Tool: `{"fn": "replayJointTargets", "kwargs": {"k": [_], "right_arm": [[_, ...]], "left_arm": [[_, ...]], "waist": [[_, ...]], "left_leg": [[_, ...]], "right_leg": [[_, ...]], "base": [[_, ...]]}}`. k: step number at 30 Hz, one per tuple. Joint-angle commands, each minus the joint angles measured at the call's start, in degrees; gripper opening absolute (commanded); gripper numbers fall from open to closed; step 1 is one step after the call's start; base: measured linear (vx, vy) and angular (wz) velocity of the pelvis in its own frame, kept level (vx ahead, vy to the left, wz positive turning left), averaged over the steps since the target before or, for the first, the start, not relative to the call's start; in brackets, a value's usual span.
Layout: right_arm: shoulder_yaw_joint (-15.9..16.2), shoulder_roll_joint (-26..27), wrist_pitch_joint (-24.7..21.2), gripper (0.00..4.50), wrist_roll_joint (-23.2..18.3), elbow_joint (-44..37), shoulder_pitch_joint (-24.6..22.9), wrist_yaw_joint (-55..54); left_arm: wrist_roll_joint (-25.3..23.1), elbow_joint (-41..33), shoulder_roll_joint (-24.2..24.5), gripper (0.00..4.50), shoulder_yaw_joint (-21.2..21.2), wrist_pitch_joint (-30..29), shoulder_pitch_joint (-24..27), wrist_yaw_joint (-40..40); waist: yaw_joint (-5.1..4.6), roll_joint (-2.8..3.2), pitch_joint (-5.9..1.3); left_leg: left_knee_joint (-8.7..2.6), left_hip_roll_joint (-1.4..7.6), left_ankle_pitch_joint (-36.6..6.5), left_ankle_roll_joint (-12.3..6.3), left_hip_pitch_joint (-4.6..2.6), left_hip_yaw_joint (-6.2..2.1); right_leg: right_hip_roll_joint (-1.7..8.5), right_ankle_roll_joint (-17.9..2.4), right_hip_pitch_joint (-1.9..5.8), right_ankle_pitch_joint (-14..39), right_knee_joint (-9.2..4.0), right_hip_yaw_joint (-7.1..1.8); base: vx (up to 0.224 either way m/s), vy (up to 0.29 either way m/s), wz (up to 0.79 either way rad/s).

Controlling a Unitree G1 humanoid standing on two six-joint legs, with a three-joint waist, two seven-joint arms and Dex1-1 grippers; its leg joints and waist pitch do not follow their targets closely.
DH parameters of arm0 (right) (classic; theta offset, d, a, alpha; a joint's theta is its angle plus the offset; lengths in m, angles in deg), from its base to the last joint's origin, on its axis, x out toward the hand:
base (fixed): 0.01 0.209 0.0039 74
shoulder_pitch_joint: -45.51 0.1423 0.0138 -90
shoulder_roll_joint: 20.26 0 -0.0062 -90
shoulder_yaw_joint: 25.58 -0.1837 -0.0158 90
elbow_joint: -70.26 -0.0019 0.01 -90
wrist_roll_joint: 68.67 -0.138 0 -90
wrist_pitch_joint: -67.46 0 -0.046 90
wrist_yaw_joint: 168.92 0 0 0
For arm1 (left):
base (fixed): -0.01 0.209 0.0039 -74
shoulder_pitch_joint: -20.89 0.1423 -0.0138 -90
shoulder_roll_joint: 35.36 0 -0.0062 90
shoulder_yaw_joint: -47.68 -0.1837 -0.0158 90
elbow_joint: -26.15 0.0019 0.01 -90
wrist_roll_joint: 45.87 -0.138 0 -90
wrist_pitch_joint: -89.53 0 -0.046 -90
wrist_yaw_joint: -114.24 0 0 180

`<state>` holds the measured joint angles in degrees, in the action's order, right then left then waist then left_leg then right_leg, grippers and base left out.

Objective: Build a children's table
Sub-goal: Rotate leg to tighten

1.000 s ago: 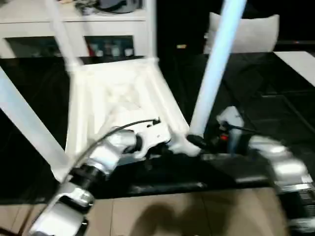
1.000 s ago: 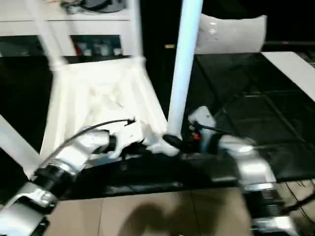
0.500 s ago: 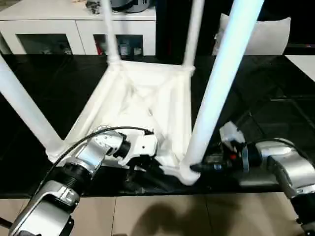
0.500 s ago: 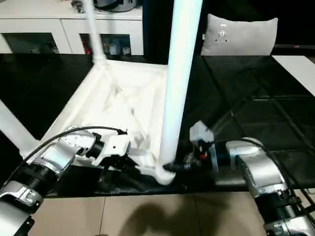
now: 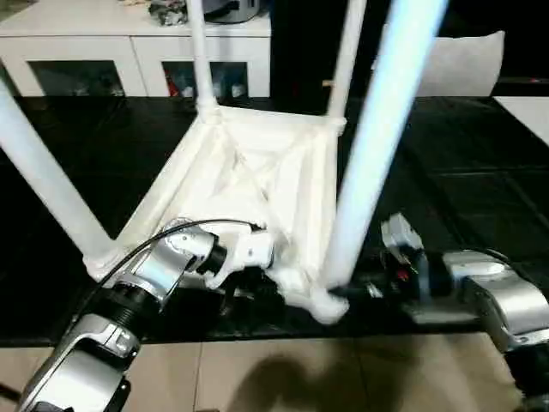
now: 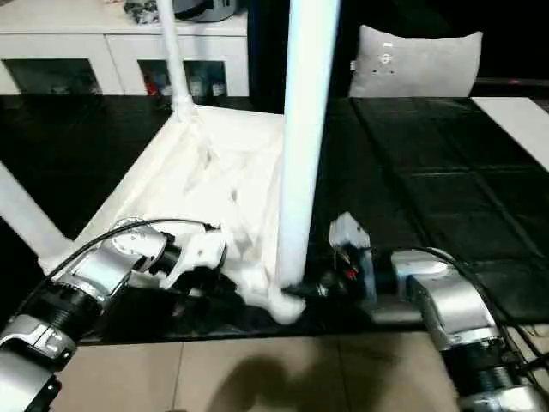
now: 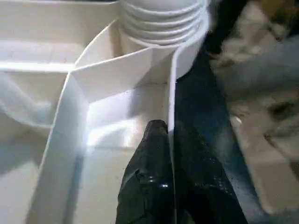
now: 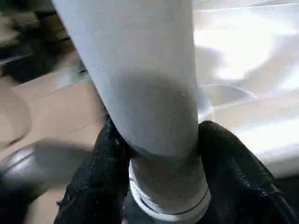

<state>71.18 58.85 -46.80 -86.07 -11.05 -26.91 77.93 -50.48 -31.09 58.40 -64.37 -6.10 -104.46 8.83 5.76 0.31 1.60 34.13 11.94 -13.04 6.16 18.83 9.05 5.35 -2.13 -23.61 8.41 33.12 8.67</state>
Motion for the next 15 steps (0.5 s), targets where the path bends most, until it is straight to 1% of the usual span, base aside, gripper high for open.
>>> {"fn": "replayJointTargets", "kwargs": {"k": [1, 2, 3, 4, 5, 6, 7, 8, 9, 10, 11, 12, 13, 14, 15], "right_arm": [[-0.59, 6.25, -1.66, 1.95, 2.38, 0.74, 1.95, -13.54], [-0.99, 7.52, -2.19, 1.94, 3.09, 1.35, 2.28, -16.32], [-1.40, 8.74, -2.97, 1.94, 3.74, 1.79, 2.57, -19.05], [-2.08, 10.55, -3.75, 1.94, 4.71, 2.48, 3.02, -23.11], [-3.28, 12.83, -5.19, 1.93, 5.45, 3.34, 3.61, -28.15], [-3.94, 14.10, -5.85, 1.93, 5.71, 3.94, 3.97, -30.75], [-4.23, 15.48, -5.83, 1.93, 6.66, 4.61, 4.37, -33.87], [-4.05, 15.86, -5.56, 1.93, 7.30, 4.64, 4.46, -35.02], [-3.75, 16.22, -4.54, 1.93, 7.94, 4.74, 4.51, -35.84], [-3.56, 16.65, -3.54, 1.93, 8.54, 4.55, 4.43, -36.33], [-3.71, 17.12, -2.55, 2.48, 7.98, 4.12, 4.19, -35.61], [-4.03, 17.45, -2.07, 2.48, 7.47, 3.66, 3.93, -35.13], [-4.54, 17.60, -1.78, 2.64, 6.53, 2.42, 3.29, -34.01], [-4.60, 17.46, -1.77, 2.64, 6.17, 1.81, 3.03, -33.64], [-4.57, 17.07, -1.61, 2.72, 5.89, 1.35, 2.81, -32.96]], "left_arm": [[0.16, -1.89, -5.29, 0.00, 0.99, -7.02, -0.42, -8.70], [-0.04, -2.03, -6.08, 0.00, 1.23, -8.08, -0.35, -10.23], [-0.22, -2.22, -6.84, 0.00, 1.42, -9.21, -0.28, -11.73], [-0.27, -2.43, -8.35, 0.00, 2.10, -11.64, -0.24, -14.50], [-0.36, -2.81, -10.34, 0.00, 2.84, -14.36, -0.21, -17.90], [-0.65, -2.84, -11.86, 0.00, 3.31, -15.40, -0.23, -20.62], [-0.97, -2.61, -14.07, 0.00, 4.03, -16.35, -0.34, -24.49], [-1.09, -2.66, -14.90, 0.00, 4.40, -17.01, -0.37, -25.90], [-1.26, -2.61, -15.79, 0.00, 4.44, -17.07, -0.40, -26.91], [-1.43, -2.78, -16.53, 0.00, 4.51, -17.26, -0.37, -27.74], [-1.54, -2.82, -16.83, 0.00, 4.35, -16.77, -0.41, -27.78], [-1.71, -2.81, -16.84, 0.00, 4.11, -16.08, -0.48, -27.52], [-2.16, -3.20, -16.36, 0.00, 3.82, -15.54, -0.45, -27.11], [-2.26, -3.59, -16.05, 0.00, 3.65, -15.72, -0.37, -27.21], [-2.30, -3.81, -15.55, 0.00, 3.38, -15.12, -0.28, -26.80]], "waist": [[-0.59, -0.71, -2.74], [-1.17, -0.84, -2.67], [-2.01, -0.77, -2.70], [-2.43, -0.82, -2.71], [-3.20, -0.75, -2.61], [-3.65, -0.75, -2.64], [-3.83, -0.71, -2.67], [-3.91, -0.71, -2.53], [-3.91, -0.73, -2.55], [-3.85, -0.61, -2.60], [-3.77, -0.62, -2.76], [-3.67, -0.53, -2.87], [-3.56, -0.29, -2.99], [-3.50, -0.32, -3.06], [-3.40, -0.29, -3.11]], "left_leg": [[-3.93, 0.48, -6.98, -1.96, 1.13, 0.38], [-3.94, 0.37, -7.14, -1.52, 1.45, 0.25], [-3.81, 0.13, -8.12, -1.35, 1.42, 0.16], [-3.73, 0.05, -8.60, -1.52, 1.28, 0.14], [-3.55, -0.12, -9.41, -1.95, 1.15, 0.19], [-3.38, -0.31, -9.79, -2.55, 1.21, 0.15], [-3.37, -0.26, -9.81, -2.84, 1.14, 0.21], [-3.13, -0.54, -10.33, -3.71, 0.72, 0.43], [-3.19, -0.59, -10.25, -4.04, 0.85, 0.39], [-3.29, -0.45, -10.13, -4.28, 0.97, 0.34], [-3.37, -0.27, -9.79, -4.59, 0.93, 0.31], [-3.56, -0.11, -8.98, -4.89, 1.14, 0.18], [-3.71, 0.14, -8.22, -5.20, 1.23, 0.10], [-3.78, 0.29, -7.74, -5.37, 1.28, 0.05], [-3.85, 0.48, -6.71, -5.63, 1.35, 0.02]], "right_leg": [[3.36, -1.86, 4.00, 28.58, -5.30, -2.68], [3.27, -1.16, 4.13, 29.31, -5.45, -2.46], [3.19, 0.09, 4.15, 30.85, -6.02, -2.04], [3.18, 0.34, 3.99, 31.20, -6.22, -1.98], [3.02, 0.29, 3.70, 31.93, -6.50, -1.83], [3.02, 0.52, 3.69, 32.80, -6.75, -1.59], [2.97, 0.48, 3.63, 32.70, -6.82, -1.68], [2.74, 0.88, 3.16, 33.68, -7.34, -1.39], [2.74, 1.05, 3.30, 33.80, -7.36, -1.33], [2.80, 1.20, 3.40, 33.57, -7.36, -1.37], [2.80, 1.25, 3.34, 32.44, -7.25, -1.51], [2.89, 0.66, 3.57, 30.69, -6.91, -1.72], [2.99, -0.18, 3.68, 28.53, -6.54, -2.03], [3.02, -0.68, 3.75, 27.23, -6.33, -2.15], [3.02, -1.80, 3.84, 24.75, -5.88, -2.43]], "base": [[0.000, 0.000, 0.00], [0.000, 0.000, 0.00], [0.000, 0.000, 0.00], [0.000, 0.000, 0.00], [0.000, 0.000, 0.00], [0.000, 0.000, 0.00], [0.000, 0.000, 0.00], [0.000, 0.000, 0.00], [0.000, 0.000, 0.00], [0.000, 0.000, 0.00], [0.000, 0.000, 0.00], [0.000, 0.000, 0.00], [0.000, 0.000, 0.00], [0.000, 0.000, 0.00], [0.000, 0.000, 0.00]]}}
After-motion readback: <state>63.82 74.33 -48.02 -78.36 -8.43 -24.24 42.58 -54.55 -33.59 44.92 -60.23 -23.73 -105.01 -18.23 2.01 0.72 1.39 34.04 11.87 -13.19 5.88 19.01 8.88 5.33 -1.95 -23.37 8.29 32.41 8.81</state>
